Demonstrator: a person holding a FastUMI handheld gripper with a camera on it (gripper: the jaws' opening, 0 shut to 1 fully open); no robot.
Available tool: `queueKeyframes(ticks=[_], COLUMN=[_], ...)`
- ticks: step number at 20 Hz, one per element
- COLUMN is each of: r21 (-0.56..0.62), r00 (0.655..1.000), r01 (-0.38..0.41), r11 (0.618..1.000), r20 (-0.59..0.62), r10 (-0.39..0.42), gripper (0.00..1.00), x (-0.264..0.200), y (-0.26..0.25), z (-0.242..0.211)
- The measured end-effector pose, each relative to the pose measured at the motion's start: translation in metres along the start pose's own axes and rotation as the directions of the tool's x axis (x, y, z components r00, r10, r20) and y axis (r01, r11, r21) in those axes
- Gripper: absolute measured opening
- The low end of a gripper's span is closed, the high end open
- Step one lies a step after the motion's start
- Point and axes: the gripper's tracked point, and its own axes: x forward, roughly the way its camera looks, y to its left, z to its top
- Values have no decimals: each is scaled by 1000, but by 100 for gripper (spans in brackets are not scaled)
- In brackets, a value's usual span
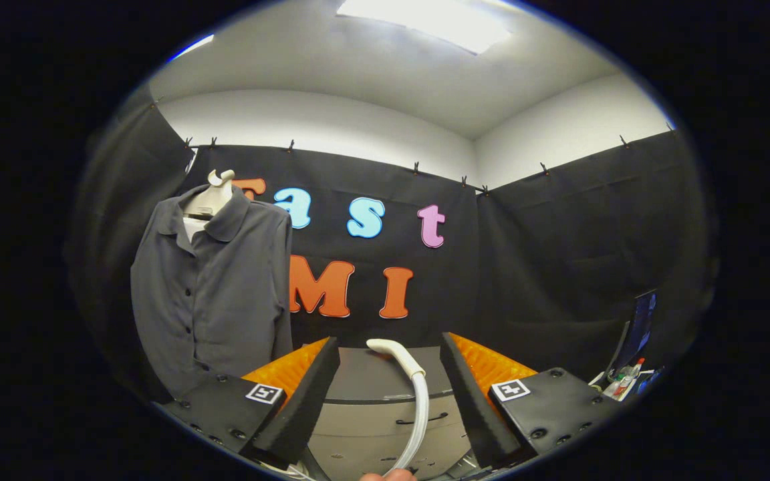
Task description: Iron the clothes twice with a garment steamer, once on the left side and once on the right side.
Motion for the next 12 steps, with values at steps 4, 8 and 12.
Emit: queueKeyframes(ticks=[4,8,12], r21=[-32,-38,2], r00=[994,982,951], r01=[96,113,164], r11=[995,993,986], r20=[-52,-146,-266], r10=[-98,-118,-158], gripper=[98,98,98], x=[70,153,241], y=[-33,-44,-70], z=[-12,-35,-72])
